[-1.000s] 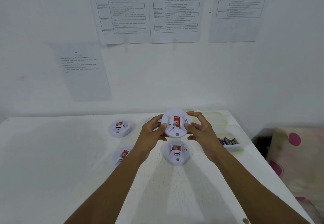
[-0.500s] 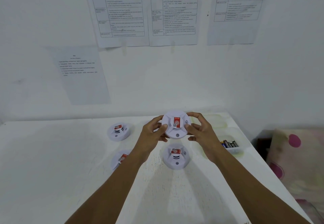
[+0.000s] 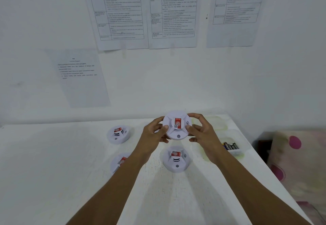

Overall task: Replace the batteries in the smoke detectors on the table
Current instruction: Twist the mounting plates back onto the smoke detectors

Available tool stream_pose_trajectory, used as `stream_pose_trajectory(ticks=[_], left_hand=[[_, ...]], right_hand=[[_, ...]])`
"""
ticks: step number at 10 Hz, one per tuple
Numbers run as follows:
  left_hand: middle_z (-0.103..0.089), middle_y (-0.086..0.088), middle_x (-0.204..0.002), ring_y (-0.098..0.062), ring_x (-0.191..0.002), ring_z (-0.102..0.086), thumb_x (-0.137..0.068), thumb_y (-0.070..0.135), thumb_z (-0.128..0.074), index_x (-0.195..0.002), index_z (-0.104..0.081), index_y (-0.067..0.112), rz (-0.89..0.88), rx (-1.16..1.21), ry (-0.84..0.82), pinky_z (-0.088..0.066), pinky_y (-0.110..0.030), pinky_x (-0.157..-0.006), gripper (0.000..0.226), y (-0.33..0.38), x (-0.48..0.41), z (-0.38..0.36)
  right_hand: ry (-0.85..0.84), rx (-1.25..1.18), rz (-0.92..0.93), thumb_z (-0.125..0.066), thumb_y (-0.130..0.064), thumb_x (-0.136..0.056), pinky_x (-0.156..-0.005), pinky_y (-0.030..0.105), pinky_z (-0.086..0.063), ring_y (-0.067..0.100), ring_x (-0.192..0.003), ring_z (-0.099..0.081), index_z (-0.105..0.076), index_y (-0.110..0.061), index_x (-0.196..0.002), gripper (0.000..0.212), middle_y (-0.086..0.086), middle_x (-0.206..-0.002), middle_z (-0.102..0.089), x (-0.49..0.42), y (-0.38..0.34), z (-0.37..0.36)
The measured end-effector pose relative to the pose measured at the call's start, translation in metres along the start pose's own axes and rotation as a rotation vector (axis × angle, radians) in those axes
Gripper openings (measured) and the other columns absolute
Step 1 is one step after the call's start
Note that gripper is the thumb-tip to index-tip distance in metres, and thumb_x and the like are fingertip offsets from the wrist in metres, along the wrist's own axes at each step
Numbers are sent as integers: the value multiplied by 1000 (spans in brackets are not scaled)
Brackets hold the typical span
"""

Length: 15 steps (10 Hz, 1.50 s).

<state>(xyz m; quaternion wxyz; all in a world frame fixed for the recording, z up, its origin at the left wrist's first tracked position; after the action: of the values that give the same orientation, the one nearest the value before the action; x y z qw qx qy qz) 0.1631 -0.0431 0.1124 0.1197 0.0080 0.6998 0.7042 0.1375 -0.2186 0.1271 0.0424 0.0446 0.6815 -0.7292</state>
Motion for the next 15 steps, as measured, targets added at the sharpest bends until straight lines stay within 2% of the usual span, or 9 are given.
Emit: stream_pose_trajectory(ticks=[4,13,14,15], left_hand=[[-73,-2,-108,-24,-91,-71,-95,29,-61,-132,-57,22,17,-19,-1,-60,-33,-75,38,-3,0,-2],[-72,-4,-109,-21,-89,-70,-95,22,-62,-130,-58,24,26,-13,-9,-58,-31,-73,35,-9,-21,-1],[-69,4,-118,-17,-101,-69,-88,15,-71,-133,-55,26,-19,-49,-118,-57,-28,-77,49,-6,-19,-10],[-63,5,-126,-15,-113,-64,-78,1,-78,-133,-52,24,-67,-166,-168,-56,-28,-88,65,-12,-24,-11]], right_hand=[[-3,-2,-8,-62,-23,-94,-75,34,-51,22,-91,-69,-56,-37,-116,27,3,-95,-76,0,3,1],[-16,-11,-30,-63,-22,-93,-74,33,-51,22,-92,-69,-56,-38,-115,27,2,-99,-75,-27,18,3],[-59,45,-20,-62,-9,-90,-75,31,-53,19,-96,-67,-59,-36,-117,38,-4,-114,-69,-35,21,7],[-213,150,-17,-65,3,-82,-83,32,-55,17,-98,-68,-53,-31,-131,61,-13,-129,-57,-39,23,3]])
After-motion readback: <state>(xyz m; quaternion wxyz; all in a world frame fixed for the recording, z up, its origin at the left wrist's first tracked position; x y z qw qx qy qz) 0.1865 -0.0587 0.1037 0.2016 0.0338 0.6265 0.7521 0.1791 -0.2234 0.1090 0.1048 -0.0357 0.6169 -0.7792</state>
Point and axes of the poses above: each hand's wrist, its own x-axis away from the middle knuckle, its own z-axis out of the back of the hand, y = z × x, the point moved 10 cm from there along -x, towards the middle knuckle
